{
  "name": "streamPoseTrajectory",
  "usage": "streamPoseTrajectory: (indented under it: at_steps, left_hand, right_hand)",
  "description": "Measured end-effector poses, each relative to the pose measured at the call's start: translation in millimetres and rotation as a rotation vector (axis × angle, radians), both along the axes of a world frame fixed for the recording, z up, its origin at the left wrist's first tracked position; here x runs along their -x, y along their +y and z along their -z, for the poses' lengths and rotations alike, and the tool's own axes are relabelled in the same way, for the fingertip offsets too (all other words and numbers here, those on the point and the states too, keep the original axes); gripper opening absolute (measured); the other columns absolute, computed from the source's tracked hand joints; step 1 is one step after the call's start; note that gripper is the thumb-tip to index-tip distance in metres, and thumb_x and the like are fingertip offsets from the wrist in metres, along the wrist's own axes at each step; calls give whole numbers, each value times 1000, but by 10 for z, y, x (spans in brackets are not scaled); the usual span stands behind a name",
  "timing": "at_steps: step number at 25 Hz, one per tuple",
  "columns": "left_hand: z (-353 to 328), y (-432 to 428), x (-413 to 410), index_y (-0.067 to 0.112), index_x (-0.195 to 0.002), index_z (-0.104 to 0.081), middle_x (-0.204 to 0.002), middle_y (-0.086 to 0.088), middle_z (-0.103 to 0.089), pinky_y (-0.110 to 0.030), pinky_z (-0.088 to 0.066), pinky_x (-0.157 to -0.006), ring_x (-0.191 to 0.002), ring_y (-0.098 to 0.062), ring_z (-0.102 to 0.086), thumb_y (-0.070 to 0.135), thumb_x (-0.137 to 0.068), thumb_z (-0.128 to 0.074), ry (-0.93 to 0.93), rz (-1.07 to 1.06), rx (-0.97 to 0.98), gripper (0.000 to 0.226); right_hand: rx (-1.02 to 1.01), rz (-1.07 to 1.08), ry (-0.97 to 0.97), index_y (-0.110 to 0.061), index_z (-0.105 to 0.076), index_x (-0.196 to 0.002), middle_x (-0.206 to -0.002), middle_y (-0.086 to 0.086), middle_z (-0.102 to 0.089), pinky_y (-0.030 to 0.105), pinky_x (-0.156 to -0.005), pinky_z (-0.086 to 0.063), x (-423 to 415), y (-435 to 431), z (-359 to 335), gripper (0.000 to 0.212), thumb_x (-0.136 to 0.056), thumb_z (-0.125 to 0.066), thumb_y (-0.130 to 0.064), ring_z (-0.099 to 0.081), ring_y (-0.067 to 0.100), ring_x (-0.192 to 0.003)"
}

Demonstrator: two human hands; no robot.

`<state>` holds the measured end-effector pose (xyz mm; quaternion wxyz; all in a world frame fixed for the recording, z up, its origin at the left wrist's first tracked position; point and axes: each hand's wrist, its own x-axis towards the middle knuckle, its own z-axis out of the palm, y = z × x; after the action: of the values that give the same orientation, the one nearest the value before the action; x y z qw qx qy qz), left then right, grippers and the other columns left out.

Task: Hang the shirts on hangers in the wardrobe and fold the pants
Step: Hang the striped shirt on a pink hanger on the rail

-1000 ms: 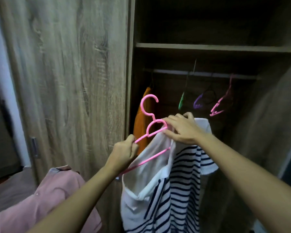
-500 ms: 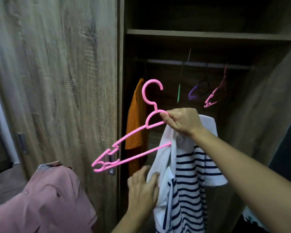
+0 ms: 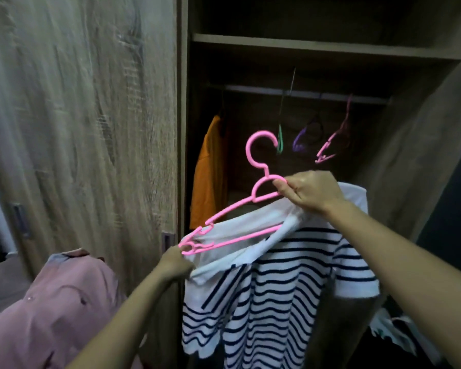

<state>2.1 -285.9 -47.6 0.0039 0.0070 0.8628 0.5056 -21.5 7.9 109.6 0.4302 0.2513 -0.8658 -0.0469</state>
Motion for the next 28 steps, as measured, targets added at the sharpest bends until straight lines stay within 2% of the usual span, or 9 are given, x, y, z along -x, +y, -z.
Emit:
streamPoseTrajectory:
  at_steps: [3, 5, 7, 9, 12, 15, 19, 25, 28]
  left_hand:
    - [-232, -72, 19, 27, -97, -61, -113, -7, -65, -33, -51, -82, -100, -26, -62, 22, -80, -61, -20, 34, 365, 18]
    - [-401, 66, -12, 19, -99, -55, -118, -14, -56, -33, -44, -81, -102, -33, -58, 25, -86, -56, 61, -127, 512, 14]
    - [-588, 310, -160, 13, -112, -54, -116, -14, -44, -37, -44, -78, -91, -37, -58, 18, -89, -50, 223, -260, 533, 23]
    - [-619, 443, -347, 15, -122, -51, -107, -8, -39, -32, -38, -66, -73, -27, -51, 14, -88, -47, 493, -243, 500, 34]
    - [-541, 314, -515, 20, -131, -49, -104, -3, -52, -33, -45, -70, -86, -22, -54, 42, -86, -46, 829, -109, 464, 50]
    - [-600, -16, -380, 27, -122, -50, -114, 1, -58, -39, -41, -82, -105, -23, -55, 66, -81, -34, 697, -216, 665, 59]
    - [-556, -137, -294, 26, -85, -40, -76, 4, -59, -36, -45, -61, -73, -24, -61, 71, -78, -24, 653, -36, 560, 48]
    - [-639, -73, -242, 26, -78, -44, -62, 10, -51, -30, -33, -53, -61, -12, -53, 68, -79, -30, 686, 35, 495, 44]
    - [-779, -188, -179, 32, -78, -53, -65, 12, -57, -28, -37, -55, -63, -8, -56, 66, -76, -39, 715, -9, 409, 37]
  right_hand:
    - [-41, 82, -57, -24, -70, -77, -77, 1, -73, 27, -51, -40, 14, -31, 323, 94, -81, 10, -72, -71, 26, -74]
    - [-20, 125, -171, -22, -69, -86, -90, 1, -72, 28, -58, -40, -18, -225, 425, 76, -89, -8, -67, -68, 26, -90]
    - [66, 174, -262, -20, -68, -86, -91, 2, -71, 28, -57, -34, -96, -368, 451, 58, -93, -26, -60, -66, 25, -93]
    - [151, 205, -268, -21, -67, -76, -82, 0, -70, 26, -51, -28, -136, -344, 410, 58, -92, -28, -62, -66, 24, -87]
    - [301, 166, -242, -27, -48, -52, -64, -4, -60, 24, -46, -23, -187, -195, 319, 63, -83, -15, -71, -64, 21, -75]
    - [345, 119, -223, -28, -50, -54, -66, -4, -65, 22, -47, -22, -249, -231, 282, 58, -84, -20, -66, -63, 19, -75]
    - [301, 102, -178, -26, -63, -68, -69, -6, -66, 23, -49, -32, -254, -339, 344, 71, -79, -10, -72, -63, 13, -73]
    - [283, 67, -228, -26, -60, -71, -71, -7, -66, 26, -49, -35, -231, -405, 422, 71, -79, -8, -73, -63, 13, -71]
    - [306, 121, -251, -30, -61, -91, -82, -7, -69, 25, -53, -33, -220, -187, 337, 66, -79, -15, -76, -64, 15, -81]
